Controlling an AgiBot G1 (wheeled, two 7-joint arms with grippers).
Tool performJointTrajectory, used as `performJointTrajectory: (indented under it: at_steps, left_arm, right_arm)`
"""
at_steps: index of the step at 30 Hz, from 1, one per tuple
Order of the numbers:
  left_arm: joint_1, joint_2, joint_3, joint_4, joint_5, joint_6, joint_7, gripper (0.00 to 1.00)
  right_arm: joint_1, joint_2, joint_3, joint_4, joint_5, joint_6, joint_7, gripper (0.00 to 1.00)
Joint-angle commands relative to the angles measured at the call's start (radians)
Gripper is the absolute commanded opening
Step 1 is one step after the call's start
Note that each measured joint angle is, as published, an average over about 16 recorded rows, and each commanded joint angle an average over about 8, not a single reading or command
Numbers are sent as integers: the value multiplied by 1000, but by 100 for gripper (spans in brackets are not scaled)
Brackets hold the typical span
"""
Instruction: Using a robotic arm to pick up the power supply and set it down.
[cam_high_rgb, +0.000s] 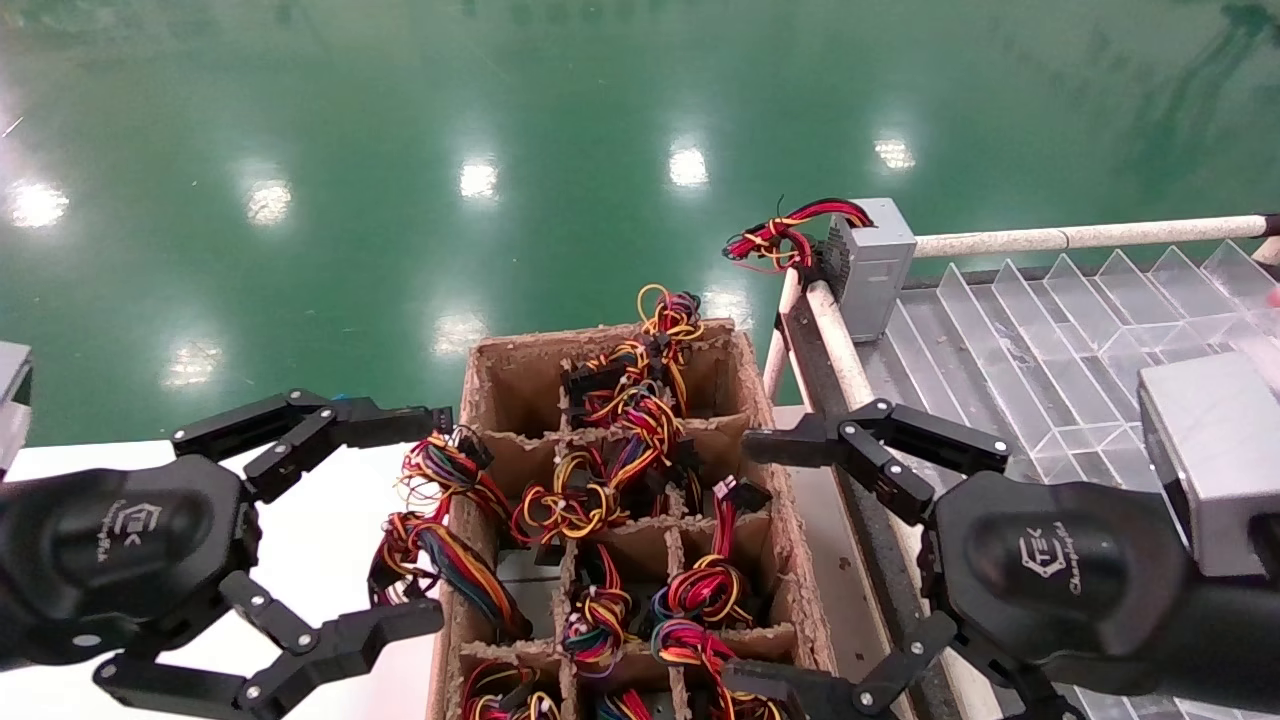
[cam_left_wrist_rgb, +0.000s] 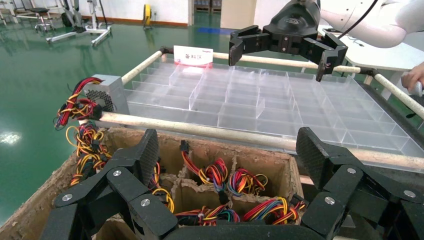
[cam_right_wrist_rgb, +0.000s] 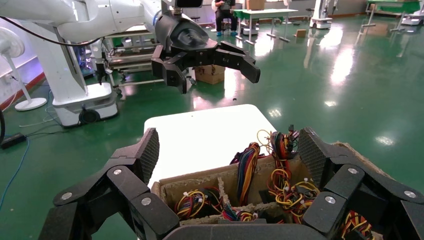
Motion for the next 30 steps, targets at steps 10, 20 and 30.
performJointTrajectory:
  at_steps: [10, 20, 30]
  left_arm:
    - [0, 0, 0, 0, 0, 0, 0, 100]
    - [0, 0, 0, 0, 0, 0, 0, 100]
    - [0, 0, 0, 0, 0, 0, 0, 15]
  right_arm:
    - [0, 0, 0, 0, 0, 0, 0, 100]
    - [0, 0, 0, 0, 0, 0, 0, 100]
    - [0, 0, 0, 0, 0, 0, 0, 100]
